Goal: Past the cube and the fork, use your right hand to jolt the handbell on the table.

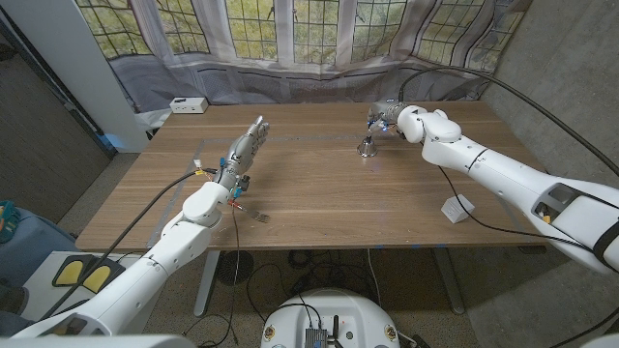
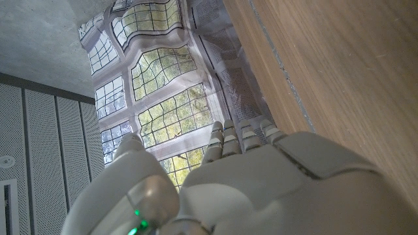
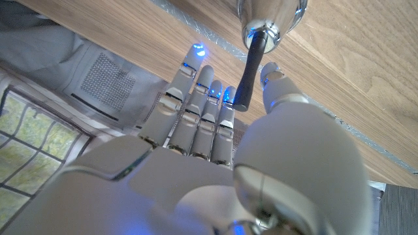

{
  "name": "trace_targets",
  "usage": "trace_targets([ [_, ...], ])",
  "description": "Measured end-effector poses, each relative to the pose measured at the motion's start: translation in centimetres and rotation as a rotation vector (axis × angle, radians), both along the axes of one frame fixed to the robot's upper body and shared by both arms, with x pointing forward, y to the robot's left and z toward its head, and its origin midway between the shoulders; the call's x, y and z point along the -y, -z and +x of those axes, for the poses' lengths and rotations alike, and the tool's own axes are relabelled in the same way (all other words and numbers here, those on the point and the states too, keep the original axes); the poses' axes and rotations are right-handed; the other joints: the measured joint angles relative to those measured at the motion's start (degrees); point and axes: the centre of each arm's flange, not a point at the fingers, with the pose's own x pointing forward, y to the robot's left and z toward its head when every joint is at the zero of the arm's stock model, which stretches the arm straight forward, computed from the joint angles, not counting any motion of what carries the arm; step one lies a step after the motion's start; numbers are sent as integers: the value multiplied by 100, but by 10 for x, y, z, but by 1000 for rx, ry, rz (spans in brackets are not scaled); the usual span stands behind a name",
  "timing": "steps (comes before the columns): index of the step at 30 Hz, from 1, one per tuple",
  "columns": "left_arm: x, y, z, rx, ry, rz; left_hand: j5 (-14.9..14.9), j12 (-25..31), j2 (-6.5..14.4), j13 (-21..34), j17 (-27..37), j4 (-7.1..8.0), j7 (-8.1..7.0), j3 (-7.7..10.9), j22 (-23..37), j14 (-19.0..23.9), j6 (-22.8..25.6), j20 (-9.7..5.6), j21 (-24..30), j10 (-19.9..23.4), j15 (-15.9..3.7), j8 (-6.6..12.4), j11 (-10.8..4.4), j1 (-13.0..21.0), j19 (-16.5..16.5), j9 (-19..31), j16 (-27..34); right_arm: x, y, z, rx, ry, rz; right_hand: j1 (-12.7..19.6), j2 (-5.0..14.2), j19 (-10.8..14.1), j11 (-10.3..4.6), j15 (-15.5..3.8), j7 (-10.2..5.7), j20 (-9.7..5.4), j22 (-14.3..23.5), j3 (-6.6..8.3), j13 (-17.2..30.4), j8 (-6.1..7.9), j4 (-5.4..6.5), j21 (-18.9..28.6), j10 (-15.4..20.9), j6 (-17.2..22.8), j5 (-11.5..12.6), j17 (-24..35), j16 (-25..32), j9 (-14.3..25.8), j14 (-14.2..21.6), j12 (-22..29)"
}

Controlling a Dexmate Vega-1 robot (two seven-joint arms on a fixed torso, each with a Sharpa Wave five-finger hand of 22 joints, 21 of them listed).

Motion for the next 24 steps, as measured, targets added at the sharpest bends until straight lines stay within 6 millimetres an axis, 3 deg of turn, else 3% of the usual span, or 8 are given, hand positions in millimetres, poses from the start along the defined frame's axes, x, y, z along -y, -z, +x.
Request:
trace_targets([
  [8,1,1,1,-4,2,1,0,0,0,0,0,0,0,0,0,0,0,0,0,0,0,0,0,0,0,0,0,-2,1,3,-5,-3,-11,64,58,-31,0,0,-30,-31,0,0,18,0,0,0,0,31,0,37,0,0,0,0],
  [18,2,2,2,-8,3,-1,0,0,0,0,0,2,21,-1,0,0,21,0,0,0,0,0,0,0,0,0,0,-5,2,4,-4,-7,-17,242,180,40,-151,-18,-290,-102,-1,-72,79,0,-25,0,196,291,0,191,148,0,140,127],
  [24,2,2,2,-9,4,-1,0,0,0,0,0,-15,23,16,0,0,23,0,0,32,0,0,31,0,0,0,0,-6,2,5,-1,-6,-25,428,262,82,-163,-61,-356,-144,-1,-53,106,0,-43,0,270,423,0,257,212,0,225,130],
])
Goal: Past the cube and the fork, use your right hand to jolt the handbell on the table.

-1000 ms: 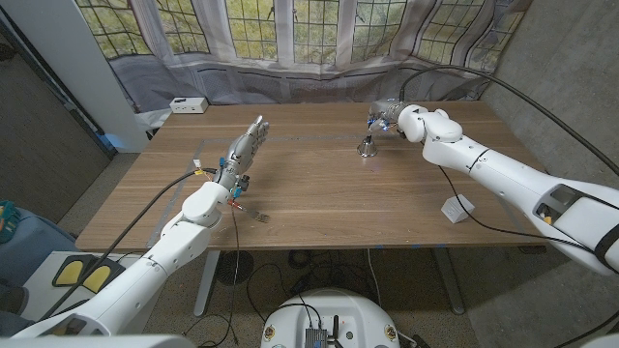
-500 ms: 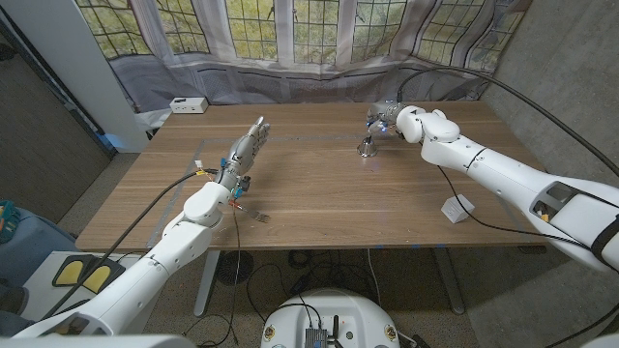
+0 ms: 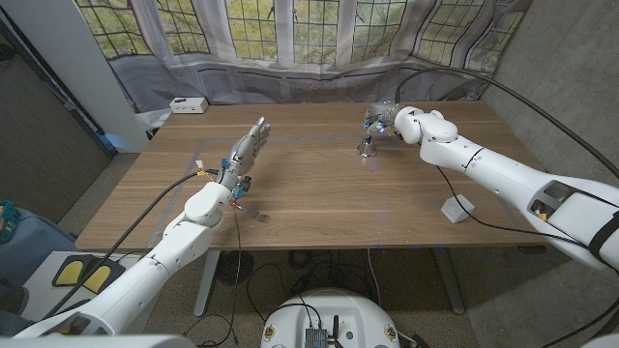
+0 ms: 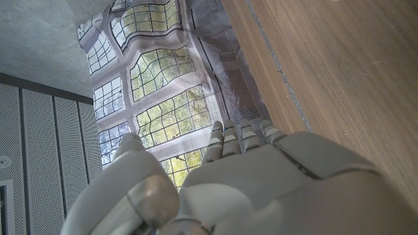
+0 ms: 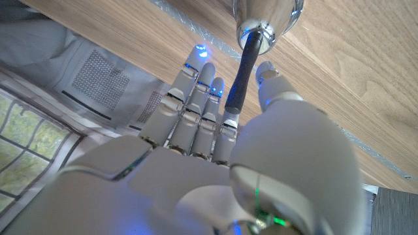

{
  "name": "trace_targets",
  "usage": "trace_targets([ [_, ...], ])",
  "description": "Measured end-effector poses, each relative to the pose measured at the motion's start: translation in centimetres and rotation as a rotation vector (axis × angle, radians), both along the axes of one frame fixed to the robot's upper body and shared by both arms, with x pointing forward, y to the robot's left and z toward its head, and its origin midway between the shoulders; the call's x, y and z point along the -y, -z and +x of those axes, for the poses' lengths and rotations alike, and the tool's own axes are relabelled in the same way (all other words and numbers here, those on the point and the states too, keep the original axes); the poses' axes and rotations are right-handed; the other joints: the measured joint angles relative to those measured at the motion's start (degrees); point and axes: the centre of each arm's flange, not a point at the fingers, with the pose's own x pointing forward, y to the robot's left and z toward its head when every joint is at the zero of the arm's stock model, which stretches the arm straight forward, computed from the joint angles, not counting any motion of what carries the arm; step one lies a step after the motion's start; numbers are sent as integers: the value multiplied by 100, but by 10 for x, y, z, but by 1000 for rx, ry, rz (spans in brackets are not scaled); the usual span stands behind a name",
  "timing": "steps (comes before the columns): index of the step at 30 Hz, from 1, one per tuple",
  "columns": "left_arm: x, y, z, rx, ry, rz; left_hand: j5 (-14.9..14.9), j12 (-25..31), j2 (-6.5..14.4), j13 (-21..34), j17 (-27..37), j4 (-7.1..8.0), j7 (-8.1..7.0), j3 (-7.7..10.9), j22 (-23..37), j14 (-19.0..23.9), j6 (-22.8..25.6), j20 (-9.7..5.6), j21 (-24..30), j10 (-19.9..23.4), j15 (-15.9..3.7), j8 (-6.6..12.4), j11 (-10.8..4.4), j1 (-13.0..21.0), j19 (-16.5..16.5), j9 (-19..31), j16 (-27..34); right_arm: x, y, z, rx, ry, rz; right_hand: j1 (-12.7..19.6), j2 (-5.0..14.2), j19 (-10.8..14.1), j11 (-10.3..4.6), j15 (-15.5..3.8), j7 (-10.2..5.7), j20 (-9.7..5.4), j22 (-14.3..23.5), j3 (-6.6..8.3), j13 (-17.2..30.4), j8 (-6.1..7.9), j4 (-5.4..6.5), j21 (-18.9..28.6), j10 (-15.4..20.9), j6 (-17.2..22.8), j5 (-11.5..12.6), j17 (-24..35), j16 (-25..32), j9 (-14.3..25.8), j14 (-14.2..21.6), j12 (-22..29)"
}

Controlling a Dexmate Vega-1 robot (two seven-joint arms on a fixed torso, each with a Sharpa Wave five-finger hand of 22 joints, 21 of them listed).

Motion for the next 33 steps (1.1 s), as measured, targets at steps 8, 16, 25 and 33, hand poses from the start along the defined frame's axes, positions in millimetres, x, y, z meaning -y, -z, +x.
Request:
trace_targets([
  [8,0,0,0,-2,0,-1,0,1,0,0,0,0,19,0,0,0,19,0,0,31,0,0,-31,0,0,0,0,-2,1,1,3,2,-8,181,60,83,-120,-41,-81,-83,28,6,0,45,-7,0,120,224,0,78,89,0,163,82],
  [16,0,1,0,-4,-1,-3,0,4,0,0,0,0,18,0,0,0,18,0,0,31,0,0,-31,0,0,0,0,-3,1,2,3,3,-14,242,121,184,-157,-99,-83,-141,27,6,15,65,-6,40,272,368,0,111,169,0,359,126],
  [25,-1,2,1,-6,-1,-4,0,4,0,25,0,0,18,0,0,0,18,0,0,31,0,0,-31,0,0,0,0,-5,1,3,-3,5,-15,407,166,372,-59,-176,-51,-185,27,30,10,86,-31,135,532,603,-35,67,205,0,625,210],
  [33,-1,2,1,-6,-1,-5,1,4,0,30,0,-24,18,-24,0,0,18,9,0,30,0,0,-31,0,-9,0,0,-4,2,4,-15,10,-10,467,226,422,-9,-207,2,-191,54,30,-17,86,-30,157,582,655,-35,44,187,0,760,210],
])
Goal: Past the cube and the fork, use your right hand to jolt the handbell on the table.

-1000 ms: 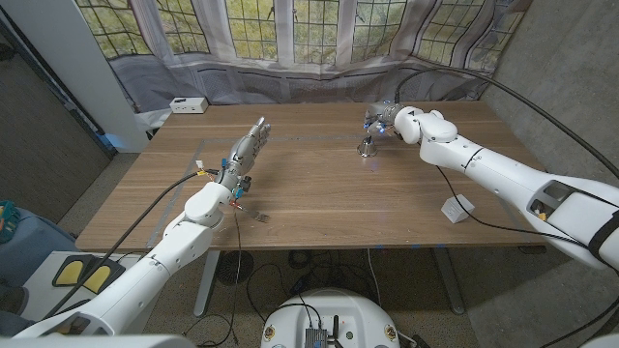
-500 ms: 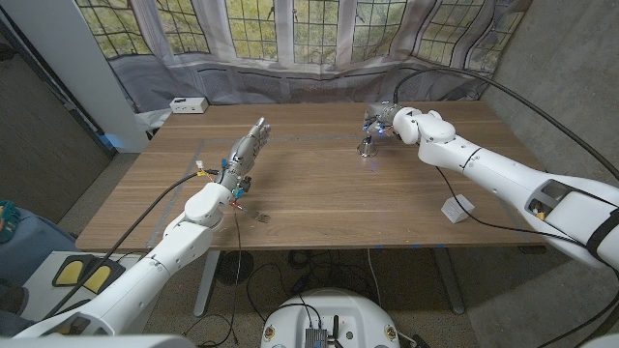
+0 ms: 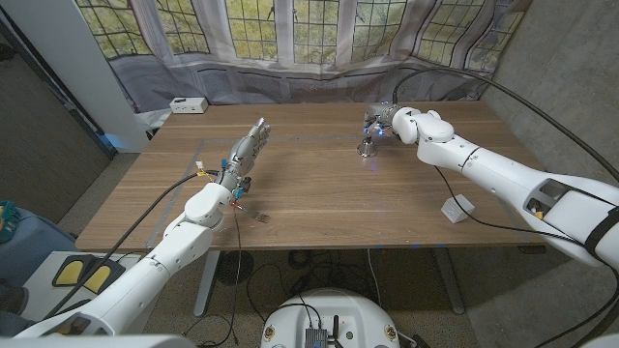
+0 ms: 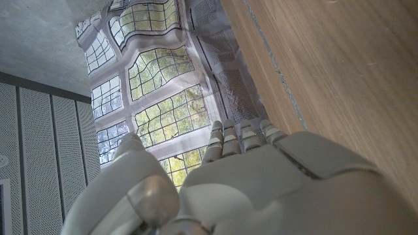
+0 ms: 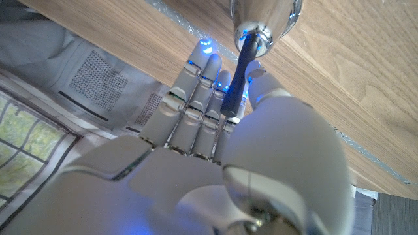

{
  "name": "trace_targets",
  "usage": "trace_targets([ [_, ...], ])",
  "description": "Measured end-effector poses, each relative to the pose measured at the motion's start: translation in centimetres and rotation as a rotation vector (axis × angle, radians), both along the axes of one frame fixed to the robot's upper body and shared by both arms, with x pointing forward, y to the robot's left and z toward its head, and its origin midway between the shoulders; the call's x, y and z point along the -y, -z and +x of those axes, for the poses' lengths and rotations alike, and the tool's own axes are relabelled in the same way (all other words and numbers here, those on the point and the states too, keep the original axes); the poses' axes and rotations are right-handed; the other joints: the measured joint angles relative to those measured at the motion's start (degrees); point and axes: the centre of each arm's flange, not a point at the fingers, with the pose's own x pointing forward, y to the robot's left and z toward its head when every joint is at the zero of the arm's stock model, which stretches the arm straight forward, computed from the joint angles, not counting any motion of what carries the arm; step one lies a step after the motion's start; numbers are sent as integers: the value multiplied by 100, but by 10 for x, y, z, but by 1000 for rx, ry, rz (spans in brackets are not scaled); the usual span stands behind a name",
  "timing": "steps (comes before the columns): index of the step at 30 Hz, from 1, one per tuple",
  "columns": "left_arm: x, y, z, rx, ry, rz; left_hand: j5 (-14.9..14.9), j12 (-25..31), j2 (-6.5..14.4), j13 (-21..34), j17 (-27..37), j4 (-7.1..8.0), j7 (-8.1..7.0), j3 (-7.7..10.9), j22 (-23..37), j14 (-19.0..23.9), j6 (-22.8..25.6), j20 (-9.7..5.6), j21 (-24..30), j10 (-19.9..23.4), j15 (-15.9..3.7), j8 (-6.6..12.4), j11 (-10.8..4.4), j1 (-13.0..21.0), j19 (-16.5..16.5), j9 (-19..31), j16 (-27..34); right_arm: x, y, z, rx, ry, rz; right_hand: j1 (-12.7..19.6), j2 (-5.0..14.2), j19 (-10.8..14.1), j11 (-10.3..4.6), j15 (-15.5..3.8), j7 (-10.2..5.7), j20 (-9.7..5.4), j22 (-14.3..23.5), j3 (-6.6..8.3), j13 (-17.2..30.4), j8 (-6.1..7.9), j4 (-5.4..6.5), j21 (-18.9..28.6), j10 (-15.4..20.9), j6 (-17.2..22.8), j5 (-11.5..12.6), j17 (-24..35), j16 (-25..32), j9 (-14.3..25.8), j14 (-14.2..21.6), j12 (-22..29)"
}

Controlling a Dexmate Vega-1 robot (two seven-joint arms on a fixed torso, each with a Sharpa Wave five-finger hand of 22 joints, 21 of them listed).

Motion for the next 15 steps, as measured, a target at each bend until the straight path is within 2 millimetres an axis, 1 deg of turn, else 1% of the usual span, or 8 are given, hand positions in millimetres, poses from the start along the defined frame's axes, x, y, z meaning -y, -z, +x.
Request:
trace_targets([
  [2,0,0,0,0,0,0,0,0,0,0,0,0,0,0,0,0,0,21,0,0,0,0,0,0,-21,0,0,0,0,0,-2,1,0,8,8,43,-11,-19,3,-26,0,0,0,0,0,22,71,75,0,3,0,0,59,8],
  [4,0,0,0,0,1,0,0,0,0,0,0,0,0,0,0,0,0,21,0,0,0,0,0,0,-21,0,0,0,0,0,-3,4,0,86,24,101,-34,-41,-9,-40,0,16,0,11,-16,48,133,144,-14,14,24,0,147,21],
  [5,0,0,0,0,0,0,0,0,0,0,0,0,0,0,0,0,0,21,0,0,0,0,0,0,-21,0,0,0,1,0,-4,5,1,166,34,133,-41,-61,-6,-53,0,33,0,22,-33,65,188,184,-34,17,46,0,205,41],
  [8,0,0,0,-1,1,-1,0,0,0,0,0,0,0,0,0,0,0,21,0,0,0,0,0,0,-21,0,0,0,1,0,-5,6,0,415,30,206,-77,-119,-78,-126,0,72,-22,43,-72,128,305,318,-52,44,92,5,367,60],
  [10,0,0,0,-1,1,-1,1,0,0,0,0,-2,0,2,0,0,0,21,0,0,0,0,0,0,-21,0,0,0,1,0,-5,10,0,604,15,244,-104,-164,-83,-164,12,79,-26,61,-79,160,412,435,-55,65,108,30,451,65],
  [11,0,1,0,-1,1,-1,1,0,0,0,0,-16,0,16,0,0,0,21,0,0,0,0,0,0,-21,0,0,0,1,0,-4,12,-1,683,8,265,-113,-184,-81,-143,23,79,-26,65,-79,193,461,498,-62,70,108,30,511,65],
  [12,0,1,0,-2,1,-1,1,0,0,0,0,-18,0,18,0,0,0,21,0,0,0,-18,0,0,-21,0,0,0,1,0,-3,12,-2,756,13,297,-133,-214,-89,-156,27,79,-26,65,-79,194,505,562,-77,70,128,31,542,78],
  [15,0,2,0,-4,1,-2,1,0,0,-1,0,-18,0,18,0,0,0,21,0,0,0,-23,0,0,-21,0,0,0,1,0,-2,14,-3,936,17,358,-164,-244,-73,-216,53,75,-45,128,-82,311,700,774,-99,126,173,57,737,126],
])
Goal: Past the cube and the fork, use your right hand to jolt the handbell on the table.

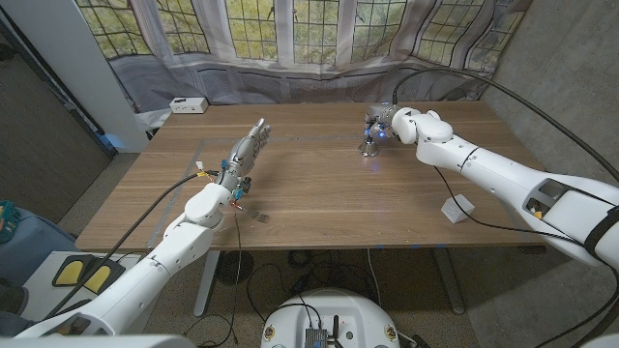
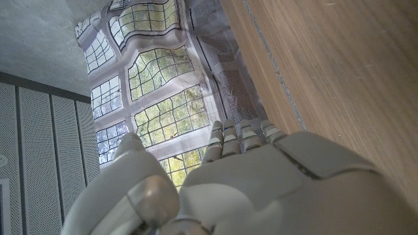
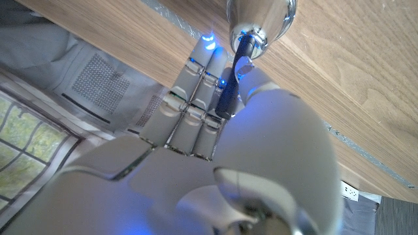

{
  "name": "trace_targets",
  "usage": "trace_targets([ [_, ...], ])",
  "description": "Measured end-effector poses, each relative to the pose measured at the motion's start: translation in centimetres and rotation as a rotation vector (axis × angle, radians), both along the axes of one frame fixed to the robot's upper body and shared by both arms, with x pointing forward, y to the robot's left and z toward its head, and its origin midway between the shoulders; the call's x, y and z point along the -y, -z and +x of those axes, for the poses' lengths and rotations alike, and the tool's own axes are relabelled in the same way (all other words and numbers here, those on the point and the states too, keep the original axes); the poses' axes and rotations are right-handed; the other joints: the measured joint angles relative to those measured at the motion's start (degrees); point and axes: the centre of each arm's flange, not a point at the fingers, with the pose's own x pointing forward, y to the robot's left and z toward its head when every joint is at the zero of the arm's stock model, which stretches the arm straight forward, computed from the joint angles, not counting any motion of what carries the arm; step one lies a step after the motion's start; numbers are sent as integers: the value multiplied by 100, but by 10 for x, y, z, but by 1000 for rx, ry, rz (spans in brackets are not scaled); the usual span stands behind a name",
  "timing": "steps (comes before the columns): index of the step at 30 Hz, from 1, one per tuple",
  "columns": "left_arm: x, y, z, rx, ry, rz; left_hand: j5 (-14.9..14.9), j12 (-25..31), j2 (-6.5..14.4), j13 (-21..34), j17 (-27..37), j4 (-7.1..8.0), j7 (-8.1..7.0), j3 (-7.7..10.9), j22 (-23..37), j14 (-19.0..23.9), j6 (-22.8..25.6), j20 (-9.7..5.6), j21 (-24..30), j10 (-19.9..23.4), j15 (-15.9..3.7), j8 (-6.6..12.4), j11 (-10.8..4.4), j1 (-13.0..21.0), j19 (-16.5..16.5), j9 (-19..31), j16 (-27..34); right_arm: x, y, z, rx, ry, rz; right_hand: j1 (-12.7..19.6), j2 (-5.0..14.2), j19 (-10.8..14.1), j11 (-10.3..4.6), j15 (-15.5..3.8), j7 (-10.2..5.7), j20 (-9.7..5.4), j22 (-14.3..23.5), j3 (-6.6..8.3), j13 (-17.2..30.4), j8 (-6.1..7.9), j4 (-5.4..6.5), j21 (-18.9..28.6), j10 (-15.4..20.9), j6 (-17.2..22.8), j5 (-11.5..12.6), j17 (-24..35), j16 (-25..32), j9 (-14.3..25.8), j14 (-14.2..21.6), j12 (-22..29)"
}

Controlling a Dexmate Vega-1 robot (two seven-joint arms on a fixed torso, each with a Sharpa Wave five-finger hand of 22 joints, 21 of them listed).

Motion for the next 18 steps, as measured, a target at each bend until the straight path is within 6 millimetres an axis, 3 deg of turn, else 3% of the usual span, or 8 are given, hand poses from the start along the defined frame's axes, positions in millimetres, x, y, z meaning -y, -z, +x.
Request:
trace_targets([
  [9,-1,0,-1,3,-3,-6,0,-17,0,0,0,0,0,0,30,0,0,0,0,0,0,0,0,0,0,0,0,-1,0,1,3,-2,1,204,141,162,-39,-206,123,-20,27,-33,42,22,18,177,120,218,-22,74,45,0,308,67],
  [18,-2,0,-1,5,-3,-10,1,-17,0,0,0,1,0,-1,30,0,0,0,0,0,0,1,0,0,0,0,0,-2,0,1,3,-16,8,268,204,223,-38,-206,185,41,26,-57,59,21,88,265,119,279,-40,99,39,-1,410,119],
])
